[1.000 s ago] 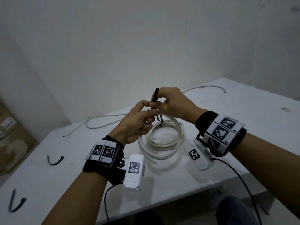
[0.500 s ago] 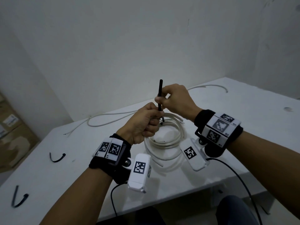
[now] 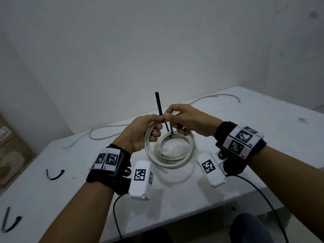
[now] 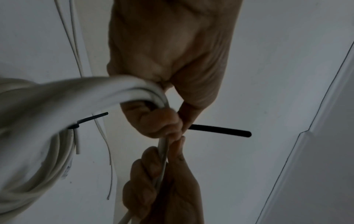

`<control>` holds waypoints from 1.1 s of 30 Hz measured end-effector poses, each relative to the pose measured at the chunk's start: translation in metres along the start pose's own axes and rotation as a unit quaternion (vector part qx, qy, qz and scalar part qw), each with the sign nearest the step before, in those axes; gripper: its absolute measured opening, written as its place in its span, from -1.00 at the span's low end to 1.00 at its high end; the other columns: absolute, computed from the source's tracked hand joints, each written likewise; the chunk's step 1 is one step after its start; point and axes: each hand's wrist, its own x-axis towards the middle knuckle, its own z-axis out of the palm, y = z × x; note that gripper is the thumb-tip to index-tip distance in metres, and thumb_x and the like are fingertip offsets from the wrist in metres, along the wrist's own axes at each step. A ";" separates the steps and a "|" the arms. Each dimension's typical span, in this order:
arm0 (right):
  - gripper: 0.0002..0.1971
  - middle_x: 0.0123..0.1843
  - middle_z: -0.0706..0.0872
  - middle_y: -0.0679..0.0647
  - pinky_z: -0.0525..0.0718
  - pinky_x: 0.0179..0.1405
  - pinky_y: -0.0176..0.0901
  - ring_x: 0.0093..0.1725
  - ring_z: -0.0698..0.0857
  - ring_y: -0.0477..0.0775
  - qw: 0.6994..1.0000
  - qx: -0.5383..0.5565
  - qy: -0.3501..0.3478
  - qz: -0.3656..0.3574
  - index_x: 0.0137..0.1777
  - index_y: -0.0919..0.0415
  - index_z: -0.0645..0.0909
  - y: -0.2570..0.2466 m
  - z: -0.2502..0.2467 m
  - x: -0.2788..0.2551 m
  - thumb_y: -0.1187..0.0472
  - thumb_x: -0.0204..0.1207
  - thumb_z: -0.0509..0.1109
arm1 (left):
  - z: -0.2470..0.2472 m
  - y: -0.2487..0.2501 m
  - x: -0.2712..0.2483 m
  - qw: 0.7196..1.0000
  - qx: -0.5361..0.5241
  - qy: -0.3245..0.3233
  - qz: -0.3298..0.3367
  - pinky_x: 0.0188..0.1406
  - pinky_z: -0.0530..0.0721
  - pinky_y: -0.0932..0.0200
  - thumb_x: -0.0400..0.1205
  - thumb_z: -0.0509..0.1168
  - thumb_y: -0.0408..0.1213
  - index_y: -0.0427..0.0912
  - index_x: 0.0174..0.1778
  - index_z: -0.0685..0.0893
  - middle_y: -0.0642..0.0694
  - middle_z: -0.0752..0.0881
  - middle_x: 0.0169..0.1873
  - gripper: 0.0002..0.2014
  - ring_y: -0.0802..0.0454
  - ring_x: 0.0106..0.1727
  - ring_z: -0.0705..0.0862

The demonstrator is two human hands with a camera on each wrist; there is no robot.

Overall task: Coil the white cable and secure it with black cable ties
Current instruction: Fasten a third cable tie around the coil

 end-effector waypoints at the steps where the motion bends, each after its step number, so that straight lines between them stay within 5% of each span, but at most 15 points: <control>1: -0.81 -0.53 0.44 -0.07 0.32 -0.64 -0.31 -0.61 0.38 -0.10 1.000 0.023 0.011 0.005 -0.04 0.18 0.53 0.001 0.001 0.001 0.05 0.65 0.29 | 0.000 0.001 -0.001 1.000 -0.004 0.004 0.004 -0.67 0.47 0.35 0.63 0.27 -0.29 -0.23 -0.11 0.67 -0.05 0.59 -0.50 -0.89 0.13 -0.58 0.50; 4: -0.82 -0.60 0.39 -0.15 0.26 -0.68 -0.34 -0.62 0.29 -0.14 0.996 0.079 0.035 0.015 -0.08 0.16 0.51 0.004 0.004 0.004 0.07 0.66 0.27 | -0.002 0.001 -0.003 0.999 -0.044 0.012 0.028 -0.39 0.77 0.20 0.63 0.29 -0.32 -0.34 -0.07 0.71 -0.18 0.72 -0.35 -0.84 0.03 -0.40 0.72; 8: -0.82 -0.56 0.34 -0.10 0.25 -0.70 -0.38 -0.63 0.26 -0.16 0.986 0.148 0.069 0.017 -0.12 0.18 0.50 0.008 0.002 0.005 0.10 0.67 0.27 | -0.007 -0.010 -0.002 0.995 -0.077 0.042 0.053 0.00 0.79 -0.08 0.63 0.32 -0.24 -0.35 -0.01 0.66 -0.28 0.73 -0.20 -0.80 -0.08 -0.21 0.77; 13: -0.82 -0.45 0.30 -0.01 0.26 -0.70 -0.36 -0.61 0.25 -0.14 0.962 0.232 0.145 0.026 -0.12 0.17 0.45 0.013 0.002 0.010 0.14 0.71 0.19 | 0.000 -0.035 -0.005 0.983 -0.162 0.075 0.040 -0.36 0.80 0.03 0.70 0.20 -0.07 -0.33 -0.03 0.59 -0.21 0.63 -0.37 -0.67 -0.09 -0.43 0.67; 19: -0.84 -0.32 0.58 0.11 0.59 -0.52 -0.22 -0.47 0.61 0.00 0.980 0.149 0.122 0.053 0.16 0.23 0.50 0.023 0.010 0.000 0.27 0.72 0.11 | -0.009 -0.038 0.007 0.966 -0.211 0.132 0.070 -0.69 0.34 0.28 0.74 0.13 -0.31 -0.19 -0.21 0.43 -0.01 0.36 -0.57 -0.81 0.12 -0.62 0.33; 24: -0.58 -0.23 0.60 0.18 0.72 -0.55 -0.10 -0.47 0.56 -0.03 0.994 -0.010 0.100 0.038 0.37 -0.10 0.44 0.030 0.006 -0.009 0.35 0.61 0.29 | -0.016 -0.036 0.011 0.962 -0.211 0.158 0.075 -0.62 0.50 0.25 0.63 0.10 -0.51 -0.27 -0.18 0.50 -0.12 0.51 -0.43 -0.86 0.05 -0.48 0.54; 28: -0.62 -0.05 0.64 0.34 0.70 -0.61 -0.15 -0.42 0.64 0.11 0.987 -0.027 0.148 0.055 0.38 0.21 0.43 0.038 0.001 -0.005 0.35 0.57 0.35 | -0.007 -0.047 0.015 0.971 -0.102 0.200 0.077 -0.22 0.66 0.08 0.65 0.11 -0.58 -0.28 0.09 0.51 -0.15 0.63 -0.27 -0.81 0.02 -0.31 0.68; 33: -0.79 -0.15 0.64 0.29 0.72 -0.63 -0.14 -0.53 0.65 0.13 0.978 -0.048 0.184 0.082 0.12 0.34 0.55 0.047 -0.002 0.002 0.40 0.50 0.39 | -0.006 -0.056 0.028 0.969 0.052 0.229 0.078 -0.25 0.73 0.08 0.59 0.24 -0.62 -0.31 0.23 0.56 -0.15 0.63 -0.18 -0.69 -0.02 -0.38 0.67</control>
